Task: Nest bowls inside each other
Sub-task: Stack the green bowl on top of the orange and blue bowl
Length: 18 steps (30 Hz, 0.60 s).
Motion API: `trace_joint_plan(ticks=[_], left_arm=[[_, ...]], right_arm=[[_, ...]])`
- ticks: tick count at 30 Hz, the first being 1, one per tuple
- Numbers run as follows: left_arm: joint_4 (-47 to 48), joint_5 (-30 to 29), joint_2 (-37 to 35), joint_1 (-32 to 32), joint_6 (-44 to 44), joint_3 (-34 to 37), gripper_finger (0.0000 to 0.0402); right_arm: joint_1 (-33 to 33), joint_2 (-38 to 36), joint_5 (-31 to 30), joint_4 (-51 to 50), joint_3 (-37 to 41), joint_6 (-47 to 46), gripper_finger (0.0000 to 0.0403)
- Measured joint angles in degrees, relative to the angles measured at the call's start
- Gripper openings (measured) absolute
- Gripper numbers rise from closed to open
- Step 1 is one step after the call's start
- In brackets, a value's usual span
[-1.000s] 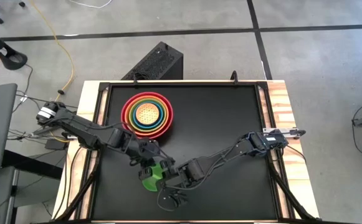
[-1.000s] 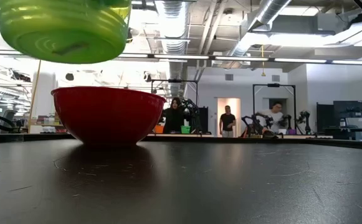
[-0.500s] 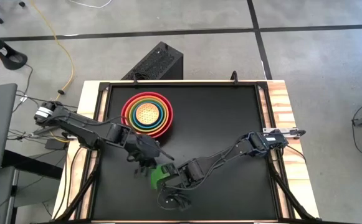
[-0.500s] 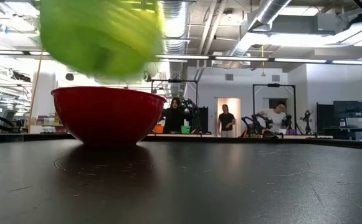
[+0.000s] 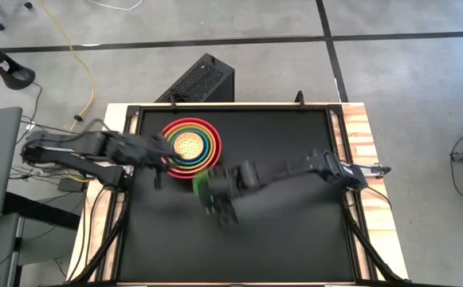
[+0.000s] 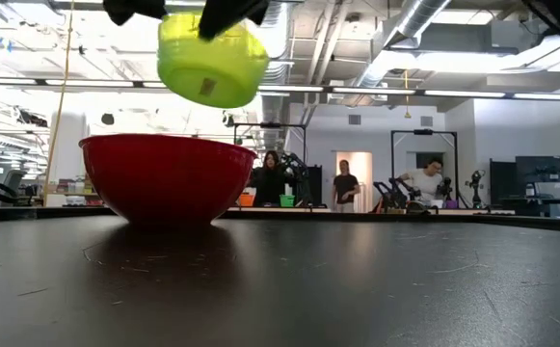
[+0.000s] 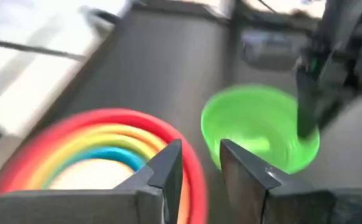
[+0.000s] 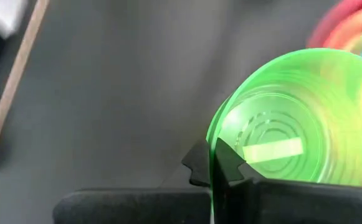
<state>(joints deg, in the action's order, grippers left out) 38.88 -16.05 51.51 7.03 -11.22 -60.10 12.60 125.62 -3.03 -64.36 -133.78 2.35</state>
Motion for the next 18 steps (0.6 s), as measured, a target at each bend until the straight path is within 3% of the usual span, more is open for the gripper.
trace_joint_plan(ticks=[2, 5, 12, 18], left_arm=[[0.0, -6.1, -3.7, -0.6, 1.1, 0.4, 0.0093], [-0.3, -10.4, -9.0, -0.9, 4.9, 2.2, 0.009], [-13.4, -7.2, -20.3, -0.9, 6.4, 12.7, 0.0087], [-18.5, -11.4, -22.3, -0.9, 3.1, 17.1, 0.0087]], right_arm=[[-3.5, -0.1, -0.1, 3.9, -0.1, 0.5, 0.0001], [-8.5, 0.2, 0.1, 9.0, -0.1, 0.6, 0.0001], [-18.1, 2.7, 4.0, 18.6, -0.1, 3.3, 0.0], [-22.7, 5.8, 12.1, 20.9, 0.0, 5.9, 0.0]])
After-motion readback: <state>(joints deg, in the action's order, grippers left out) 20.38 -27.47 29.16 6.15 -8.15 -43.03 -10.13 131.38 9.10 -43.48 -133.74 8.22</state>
